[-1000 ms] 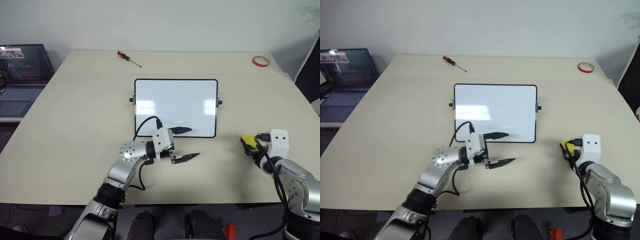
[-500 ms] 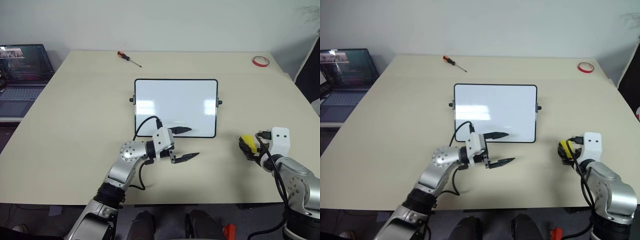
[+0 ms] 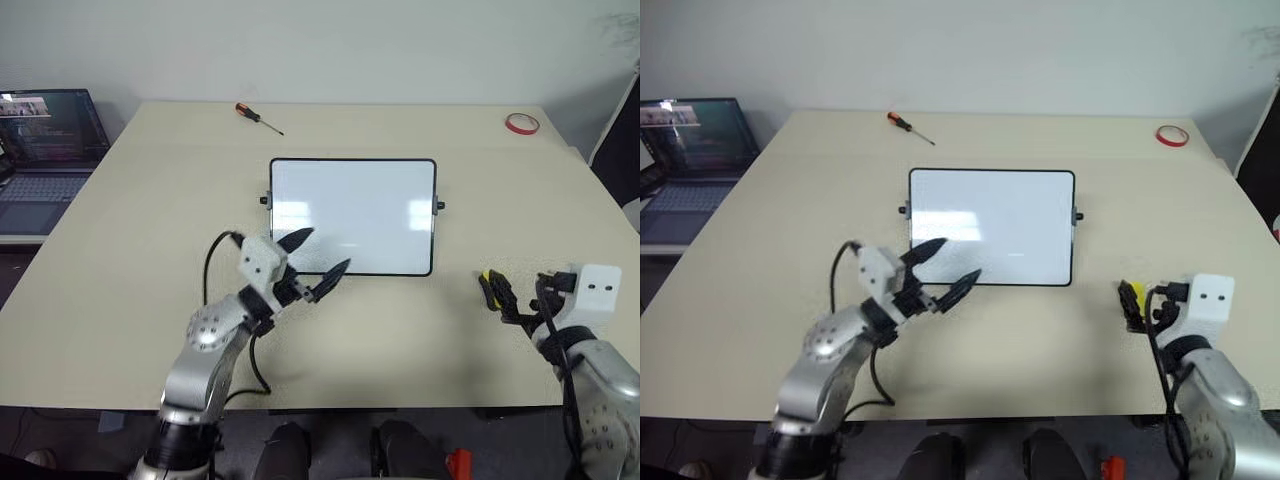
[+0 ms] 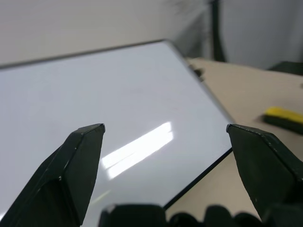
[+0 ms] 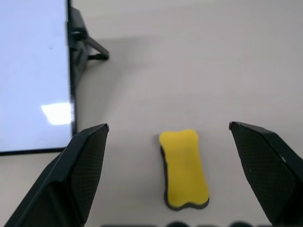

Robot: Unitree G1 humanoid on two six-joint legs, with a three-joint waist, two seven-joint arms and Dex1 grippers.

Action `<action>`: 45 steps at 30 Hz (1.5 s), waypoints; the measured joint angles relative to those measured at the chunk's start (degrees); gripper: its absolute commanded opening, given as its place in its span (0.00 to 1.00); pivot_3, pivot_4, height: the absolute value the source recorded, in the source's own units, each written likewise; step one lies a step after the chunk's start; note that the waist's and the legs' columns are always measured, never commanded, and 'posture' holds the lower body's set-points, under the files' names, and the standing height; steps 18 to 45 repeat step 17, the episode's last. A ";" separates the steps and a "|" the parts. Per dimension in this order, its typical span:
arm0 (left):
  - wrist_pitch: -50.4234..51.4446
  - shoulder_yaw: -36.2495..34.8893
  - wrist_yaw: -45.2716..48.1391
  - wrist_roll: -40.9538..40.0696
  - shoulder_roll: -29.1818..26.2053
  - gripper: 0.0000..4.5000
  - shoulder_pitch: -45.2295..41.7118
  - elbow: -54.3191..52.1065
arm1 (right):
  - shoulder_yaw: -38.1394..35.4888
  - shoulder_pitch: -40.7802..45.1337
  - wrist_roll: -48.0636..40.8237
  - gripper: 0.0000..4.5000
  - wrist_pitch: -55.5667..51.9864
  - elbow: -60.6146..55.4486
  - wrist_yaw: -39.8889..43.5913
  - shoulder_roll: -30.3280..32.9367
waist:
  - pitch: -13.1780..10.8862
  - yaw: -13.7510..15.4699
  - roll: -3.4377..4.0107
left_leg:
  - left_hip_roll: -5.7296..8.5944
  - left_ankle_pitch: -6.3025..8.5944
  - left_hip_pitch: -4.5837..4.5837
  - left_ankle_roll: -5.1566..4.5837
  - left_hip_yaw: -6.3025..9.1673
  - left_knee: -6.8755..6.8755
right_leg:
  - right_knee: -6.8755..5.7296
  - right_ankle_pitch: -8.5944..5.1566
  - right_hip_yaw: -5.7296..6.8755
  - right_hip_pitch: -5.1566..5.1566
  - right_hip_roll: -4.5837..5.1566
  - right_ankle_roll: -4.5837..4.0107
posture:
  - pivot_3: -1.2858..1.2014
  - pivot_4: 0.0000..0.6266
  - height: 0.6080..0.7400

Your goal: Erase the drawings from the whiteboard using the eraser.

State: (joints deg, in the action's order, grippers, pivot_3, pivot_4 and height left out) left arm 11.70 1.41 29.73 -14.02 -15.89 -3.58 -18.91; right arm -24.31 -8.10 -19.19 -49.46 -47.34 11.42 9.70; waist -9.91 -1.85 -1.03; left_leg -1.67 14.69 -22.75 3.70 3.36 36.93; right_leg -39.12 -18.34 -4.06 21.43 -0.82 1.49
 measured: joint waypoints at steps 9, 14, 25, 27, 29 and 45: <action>-4.57 -4.30 -14.25 5.94 6.73 1.00 18.45 -6.17 | 6.87 -22.08 6.59 0.99 28.34 1.11 4.70 -3.78 | 0.27 0.01 0.00 | -0.05 0.01 0.16 0.01 -0.05 -0.03 | 0.03 -0.03 -0.04 -0.13 0.03 0.00 | 0.52 0.24 1.00; -6.40 -4.97 -15.50 7.21 6.75 1.00 21.76 -6.31 | 7.53 -25.06 6.21 0.99 32.09 2.74 4.33 -5.43 | 0.29 0.02 0.03 | -0.03 0.00 0.26 0.01 -0.12 0.01 | 0.02 -0.18 -0.09 -0.19 0.02 0.25 | 0.52 0.24 1.00; -6.59 -3.99 -15.39 7.26 6.93 1.00 21.41 -6.30 | 7.13 -24.24 5.05 0.99 32.19 2.74 3.48 -5.24 | 0.36 0.02 -0.04 | -0.02 0.00 0.35 0.01 -0.12 0.02 | 0.03 -0.19 -0.09 -0.29 0.00 0.26 | 0.52 0.24 1.00; -6.59 -3.99 -15.39 7.26 6.93 1.00 21.41 -6.30 | 7.13 -24.24 5.05 0.99 32.19 2.74 3.48 -5.24 | 0.36 0.02 -0.04 | -0.02 0.00 0.35 0.01 -0.12 0.02 | 0.03 -0.19 -0.09 -0.29 0.00 0.26 | 0.52 0.24 1.00; -6.59 -3.99 -15.39 7.26 6.93 1.00 21.41 -6.30 | 7.13 -24.24 5.05 0.99 32.19 2.74 3.48 -5.24 | 0.36 0.02 -0.04 | -0.02 0.00 0.35 0.01 -0.12 0.02 | 0.03 -0.19 -0.09 -0.29 0.00 0.26 | 0.52 0.24 1.00; -6.59 -3.99 -15.39 7.26 6.93 1.00 21.41 -6.30 | 7.13 -24.24 5.05 0.99 32.19 2.74 3.48 -5.24 | 0.36 0.02 -0.04 | -0.02 0.00 0.35 0.01 -0.12 0.02 | 0.03 -0.19 -0.09 -0.29 0.00 0.26 | 0.52 0.24 1.00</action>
